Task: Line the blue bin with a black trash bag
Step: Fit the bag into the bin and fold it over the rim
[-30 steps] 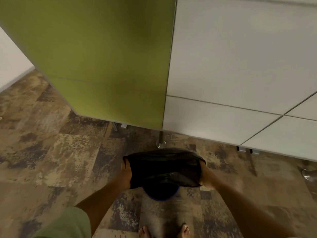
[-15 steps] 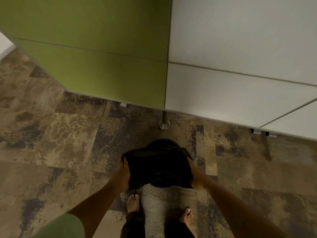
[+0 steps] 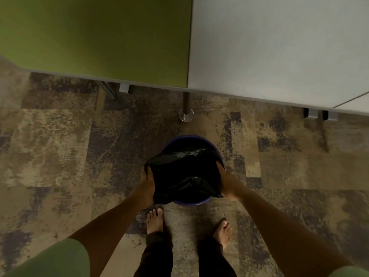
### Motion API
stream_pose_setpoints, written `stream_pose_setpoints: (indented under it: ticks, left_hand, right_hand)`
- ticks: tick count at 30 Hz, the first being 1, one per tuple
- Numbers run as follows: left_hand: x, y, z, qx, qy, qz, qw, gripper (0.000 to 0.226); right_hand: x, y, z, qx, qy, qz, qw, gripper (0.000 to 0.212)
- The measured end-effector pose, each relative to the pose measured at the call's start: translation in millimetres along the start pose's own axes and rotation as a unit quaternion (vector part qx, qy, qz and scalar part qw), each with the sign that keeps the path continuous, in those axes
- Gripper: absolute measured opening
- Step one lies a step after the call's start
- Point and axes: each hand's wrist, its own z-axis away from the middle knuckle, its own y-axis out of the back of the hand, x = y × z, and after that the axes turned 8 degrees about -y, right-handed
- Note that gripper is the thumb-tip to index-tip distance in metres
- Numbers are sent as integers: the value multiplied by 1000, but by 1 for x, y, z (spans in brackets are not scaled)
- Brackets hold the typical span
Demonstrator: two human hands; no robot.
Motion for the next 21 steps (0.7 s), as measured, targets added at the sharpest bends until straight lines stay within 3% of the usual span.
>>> stream_pose_setpoints:
  ticks: [6, 9, 11, 16, 21]
  left_hand:
    - [-22, -13, -53, -2, -4, -19, 1000, 116]
    - [-30, 1, -72, 22, -21, -30, 999, 115]
    - [-32, 14, -81, 32, -31, -37, 998, 127]
    - [-32, 47, -99, 70, -33, -9, 997, 116]
    - [-36, 57, -112, 129, -32, 28, 991, 120]
  right_hand:
    - [7, -10, -50, 25, -29, 17, 999, 111]
    - [3, -3, -73, 74, -15, 18, 997, 116]
    - [-3, 7, -85, 95, -10, 20, 995, 117]
    - [-17, 37, -112, 101, -1, 78, 992, 93]
    - [-16, 50, -135, 181, 50, 140, 972, 69]
